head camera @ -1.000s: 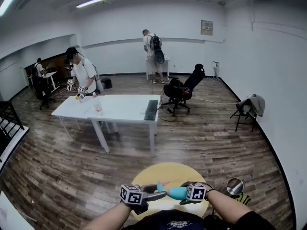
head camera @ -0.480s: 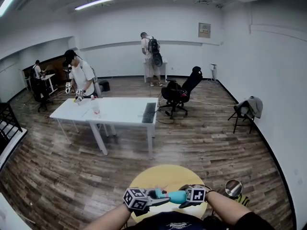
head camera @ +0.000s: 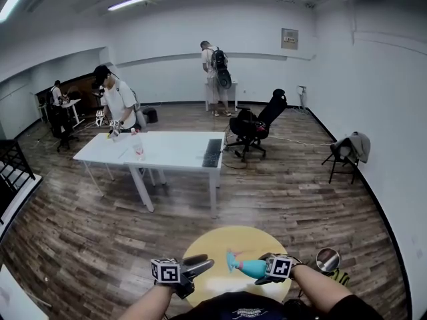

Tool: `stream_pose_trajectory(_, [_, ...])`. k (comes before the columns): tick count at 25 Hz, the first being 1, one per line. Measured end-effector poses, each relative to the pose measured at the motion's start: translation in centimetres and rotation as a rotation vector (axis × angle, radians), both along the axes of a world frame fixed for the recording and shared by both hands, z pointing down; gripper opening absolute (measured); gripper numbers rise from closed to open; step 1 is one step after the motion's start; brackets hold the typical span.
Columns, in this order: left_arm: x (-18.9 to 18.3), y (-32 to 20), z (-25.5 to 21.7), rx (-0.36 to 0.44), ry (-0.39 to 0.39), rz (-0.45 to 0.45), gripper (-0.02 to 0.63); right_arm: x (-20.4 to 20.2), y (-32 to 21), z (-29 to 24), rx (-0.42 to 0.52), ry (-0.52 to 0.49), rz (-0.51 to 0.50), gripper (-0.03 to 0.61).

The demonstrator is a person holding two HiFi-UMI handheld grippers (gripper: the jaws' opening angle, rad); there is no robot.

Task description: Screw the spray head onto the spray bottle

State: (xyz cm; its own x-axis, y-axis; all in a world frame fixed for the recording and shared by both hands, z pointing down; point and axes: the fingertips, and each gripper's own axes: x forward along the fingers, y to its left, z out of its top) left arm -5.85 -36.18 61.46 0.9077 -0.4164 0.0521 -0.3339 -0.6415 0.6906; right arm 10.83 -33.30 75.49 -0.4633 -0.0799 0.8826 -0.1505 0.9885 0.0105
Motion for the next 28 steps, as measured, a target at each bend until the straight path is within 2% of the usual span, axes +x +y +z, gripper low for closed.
stream_pose_trajectory(2, [3.3,0.8,0.0,0.034,-0.066,0.098,0.299,-1.8,0.1,-0.6,0.028,0.002,-0.048,0.425])
stream_pose_trajectory(4, [6.5,1.9,-0.5,0.108,-0.124,0.189,0.298,-3.1,0.5,-0.9,0.045,0.022,-0.085,0.425])
stream_pose_trajectory(5, [7.7,2.5,-0.9,0.155,-0.145,0.225,0.225,-3.3,0.8,-1.0,0.050,0.034,-0.097,0.425])
stream_pose_trajectory(7, [9.1,3.6,-1.0,0.240,-0.221,0.292,0.218,-2.7,1.2,-0.9,0.053,0.045,-0.114,0.426])
stream_pose_trajectory(10, [10.0,5.4,0.8,0.342,-0.399,0.420,0.218,-1.3,1.9,-0.3,0.052,0.069,-0.151,0.426])
stream_pose_trajectory(12, [10.1,5.7,1.9,0.373,-0.452,0.459,0.218,-0.9,2.2,0.3,0.043,0.088,-0.154,0.426])
stream_pose_trajectory(13, [10.1,5.7,2.0,0.369,-0.453,0.457,0.218,-0.9,2.3,0.4,0.036,0.086,-0.149,0.426])
stream_pose_trajectory(15, [9.9,5.2,1.6,0.305,-0.393,0.409,0.218,-1.3,2.4,-0.2,0.017,0.057,-0.133,0.426])
stream_pose_trajectory(18, [8.7,3.8,0.3,0.188,-0.229,0.286,0.233,-2.2,1.8,-1.2,0.004,-0.003,-0.102,0.426])
stream_pose_trajectory(20, [6.4,2.6,-0.7,0.129,-0.098,0.183,0.311,-2.1,1.3,-1.1,0.002,-0.022,-0.066,0.426])
stream_pose_trajectory(22, [3.2,1.3,-1.3,0.073,0.007,0.078,0.346,-1.2,0.9,-0.7,-0.006,-0.025,-0.024,0.426])
stream_pose_trajectory(23, [1.7,0.8,-1.3,0.054,0.024,0.038,0.348,-0.7,0.9,-0.5,-0.010,-0.022,-0.010,0.426])
stream_pose_trajectory(25, [0.2,0.3,-0.7,0.034,0.003,0.010,0.348,-0.2,0.7,-0.5,-0.011,-0.015,-0.003,0.426])
stream_pose_trajectory(28, [2.6,1.1,-0.1,0.029,-0.051,0.108,0.348,-1.7,0.4,-0.9,0.022,-0.003,-0.046,0.425])
